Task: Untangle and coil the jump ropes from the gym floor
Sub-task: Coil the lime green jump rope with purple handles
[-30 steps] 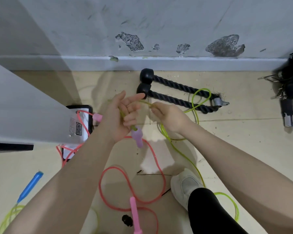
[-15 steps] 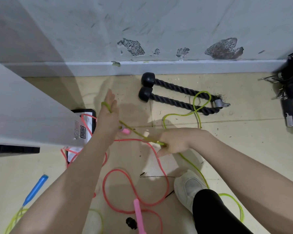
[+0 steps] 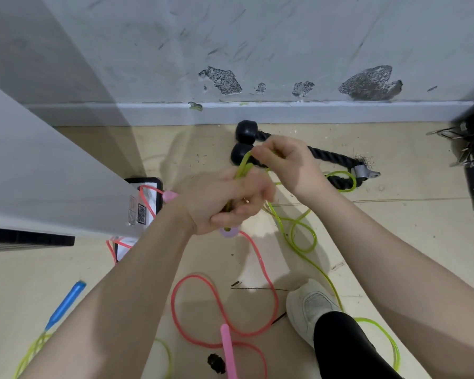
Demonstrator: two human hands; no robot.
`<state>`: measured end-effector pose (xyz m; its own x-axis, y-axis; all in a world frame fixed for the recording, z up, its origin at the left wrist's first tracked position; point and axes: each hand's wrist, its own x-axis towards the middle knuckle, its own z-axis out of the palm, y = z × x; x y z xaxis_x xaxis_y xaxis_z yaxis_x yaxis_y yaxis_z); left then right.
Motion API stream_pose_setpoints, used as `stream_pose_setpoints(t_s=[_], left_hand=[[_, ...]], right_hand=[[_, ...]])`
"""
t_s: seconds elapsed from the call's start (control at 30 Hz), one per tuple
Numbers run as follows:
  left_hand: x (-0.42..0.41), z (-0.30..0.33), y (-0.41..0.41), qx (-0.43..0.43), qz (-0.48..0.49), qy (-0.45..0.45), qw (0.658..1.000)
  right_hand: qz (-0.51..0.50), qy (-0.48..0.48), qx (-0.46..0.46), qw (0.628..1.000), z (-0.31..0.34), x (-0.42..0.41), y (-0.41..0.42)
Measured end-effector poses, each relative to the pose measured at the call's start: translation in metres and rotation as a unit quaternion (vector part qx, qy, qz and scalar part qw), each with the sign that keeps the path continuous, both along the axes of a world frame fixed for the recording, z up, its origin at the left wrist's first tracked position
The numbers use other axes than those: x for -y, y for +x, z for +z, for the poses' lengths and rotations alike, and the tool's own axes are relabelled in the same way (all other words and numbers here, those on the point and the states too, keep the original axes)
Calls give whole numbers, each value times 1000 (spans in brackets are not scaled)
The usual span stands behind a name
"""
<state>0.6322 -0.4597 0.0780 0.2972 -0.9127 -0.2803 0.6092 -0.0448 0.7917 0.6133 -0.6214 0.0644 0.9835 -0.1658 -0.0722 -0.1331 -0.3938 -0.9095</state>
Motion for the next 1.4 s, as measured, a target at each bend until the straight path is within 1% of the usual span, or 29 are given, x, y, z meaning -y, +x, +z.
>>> stream_pose_setpoints(t_s=[0.07,0.1,0.17,0.23,0.3,0.33,0.37,0.43,0.47,0.53,0.57,0.6,0.67,0.77,0.8,0.87,0.9,0.93,0.97,1.0,1.07,1.1,1.13,1.2,1.23,1.27,1.3,1.37,1.4], left_hand=[[-7,4,-1,29,-9,-45,999],[-8,8,0,24,27,-56,998],[-6,11,6,12,182,-30,983],[-7,6,16,-24,358,39,932],[-15,-11,27,-60,496,70,863],[-20,-19,29,-56,529,91,842],[-24,-27,29,-32,531,127,837],[-27,-36,19,13,470,200,860],[-26,-37,12,33,413,240,878],[-22,-35,1,84,268,313,907],[-19,-33,-2,87,195,324,922],[-15,-29,-2,58,127,314,939],[-8,-16,1,-27,17,249,968],[-3,-7,7,-122,-62,99,986],[-3,-7,9,-136,-87,25,987],[-6,-8,10,-109,-108,-134,979],[-8,-7,11,-97,-76,-199,972],[-8,-6,13,-120,-5,-225,967],[-6,-3,15,-162,86,-209,961],[-5,-2,19,-170,197,-155,953],[-7,-10,26,-123,377,-31,918],[-10,-19,27,-97,414,23,905],[-15,-31,26,-69,415,87,903],[-30,-52,16,38,308,246,918],[-35,-56,10,92,230,314,917],[-39,-58,7,120,162,360,911],[-38,-56,4,108,112,381,911],[-29,-41,1,26,33,340,940],[-24,-34,1,0,-11,300,954]], right_hand=[[100,-7,-63,993,-5,-8,-9],[142,-6,-100,985,-7,-12,-14],[183,-11,-163,969,-9,-19,-22],[227,-22,-230,946,-14,-20,-27],[302,-61,-319,896,-13,-19,-33],[345,-73,-349,868,-10,-19,-37],[381,-78,-353,851,-3,-21,-40],[432,-87,-299,846,16,-23,-41],[442,-104,-249,855,23,-22,-38],[400,-99,-139,901,33,-18,-26],[348,-76,-106,928,37,-15,-20],[282,-51,-78,955,38,-10,-14],[148,-20,-31,988,32,4,-4],[59,19,-26,998,14,17,1],[48,21,-35,998,5,17,-1],[64,-6,-84,994,-12,13,-12],[92,-25,-121,988,-22,8,-20],[125,-38,-167,977,-31,4,-28],[163,-40,-216,962,-38,-1,-36],[206,-35,-263,942,-41,-6,-44],[304,-30,-344,888,-37,-13,-52],[352,-48,-374,857,-30,-14,-53],[392,-79,-393,828,-20,-13,-51],[444,-117,-393,796,3,-8,-46],[451,-105,-371,805,14,-5,-42],[436,-78,-335,832,22,-2,-39],[393,-47,-287,872,29,1,-35],[246,-6,-174,953,33,8,-25],[163,8,-124,979,31,13,-20]])
